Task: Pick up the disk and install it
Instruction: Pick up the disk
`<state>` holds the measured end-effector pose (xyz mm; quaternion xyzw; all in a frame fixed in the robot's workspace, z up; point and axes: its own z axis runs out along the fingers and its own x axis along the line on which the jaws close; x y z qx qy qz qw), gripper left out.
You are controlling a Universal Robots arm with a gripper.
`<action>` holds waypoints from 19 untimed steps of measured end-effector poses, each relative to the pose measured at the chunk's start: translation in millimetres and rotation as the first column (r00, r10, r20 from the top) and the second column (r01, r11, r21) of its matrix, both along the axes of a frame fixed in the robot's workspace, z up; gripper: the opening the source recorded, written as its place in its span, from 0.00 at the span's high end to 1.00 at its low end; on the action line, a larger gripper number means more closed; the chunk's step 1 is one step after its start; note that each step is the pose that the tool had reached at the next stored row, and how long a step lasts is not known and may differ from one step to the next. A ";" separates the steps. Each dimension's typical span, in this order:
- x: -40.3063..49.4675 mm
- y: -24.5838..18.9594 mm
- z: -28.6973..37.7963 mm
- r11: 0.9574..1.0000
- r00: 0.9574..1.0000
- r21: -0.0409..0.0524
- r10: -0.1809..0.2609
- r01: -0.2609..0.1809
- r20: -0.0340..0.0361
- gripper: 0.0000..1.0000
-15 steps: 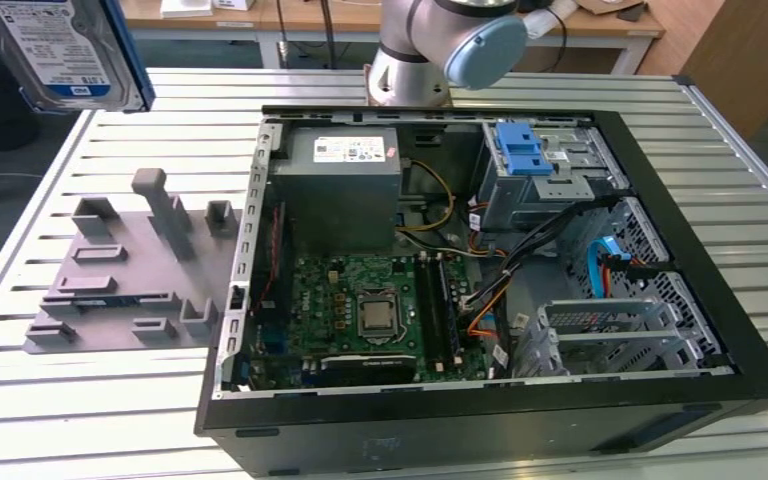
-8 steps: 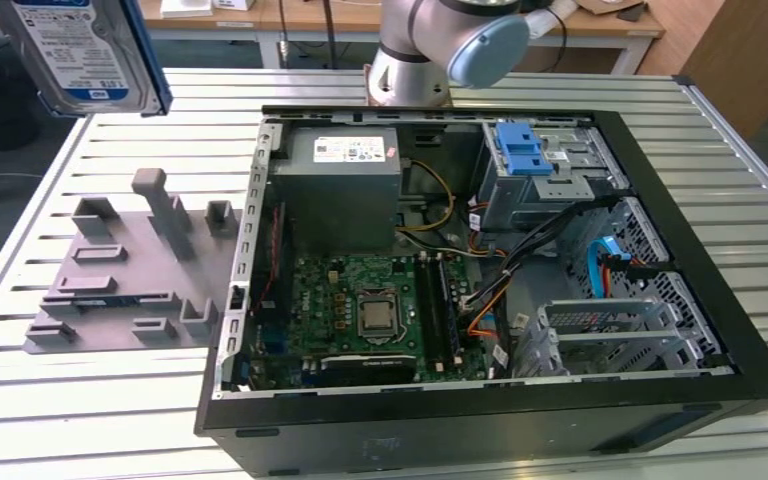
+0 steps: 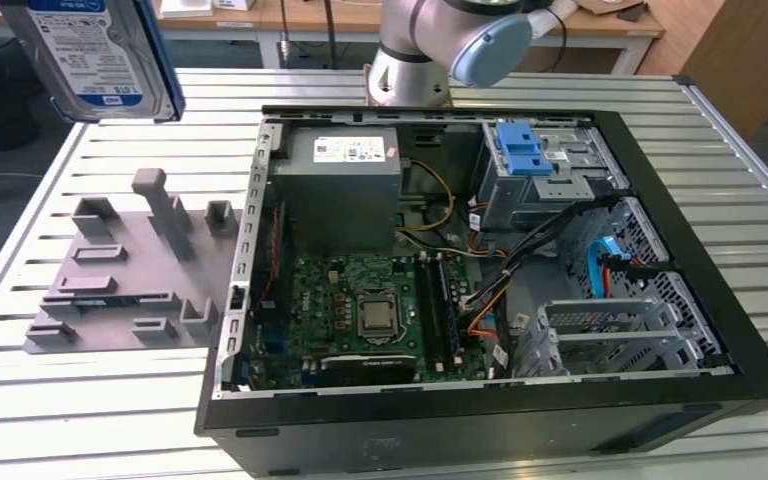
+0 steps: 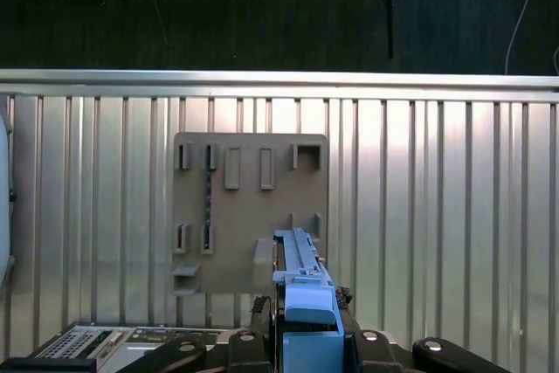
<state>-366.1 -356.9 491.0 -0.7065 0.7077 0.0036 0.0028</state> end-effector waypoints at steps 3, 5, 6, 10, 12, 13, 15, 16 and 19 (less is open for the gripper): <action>4.4 -3.2 0.0 1.000 1.000 0.000 0.000 0.000 0.000 0.64; 7.5 -5.1 0.0 1.000 1.000 0.000 0.000 0.000 0.000 0.64; 9.2 -6.0 0.0 1.000 1.000 0.000 0.000 0.000 0.000 0.64; 15.6 -8.1 0.0 1.000 1.000 0.000 0.000 0.000 0.000 0.64; 19.4 -8.8 0.0 1.000 1.000 0.000 0.000 0.000 0.000 0.64; 21.5 -9.3 0.0 1.000 1.000 0.000 0.000 0.000 0.000 0.64; 25.6 -10.2 0.0 1.000 1.000 0.000 0.000 0.000 0.000 0.64; 27.5 -10.7 0.1 1.000 1.000 0.000 0.000 0.000 0.000 0.64; 33.3 -12.5 0.0 1.000 1.000 0.000 0.000 0.000 0.000 0.64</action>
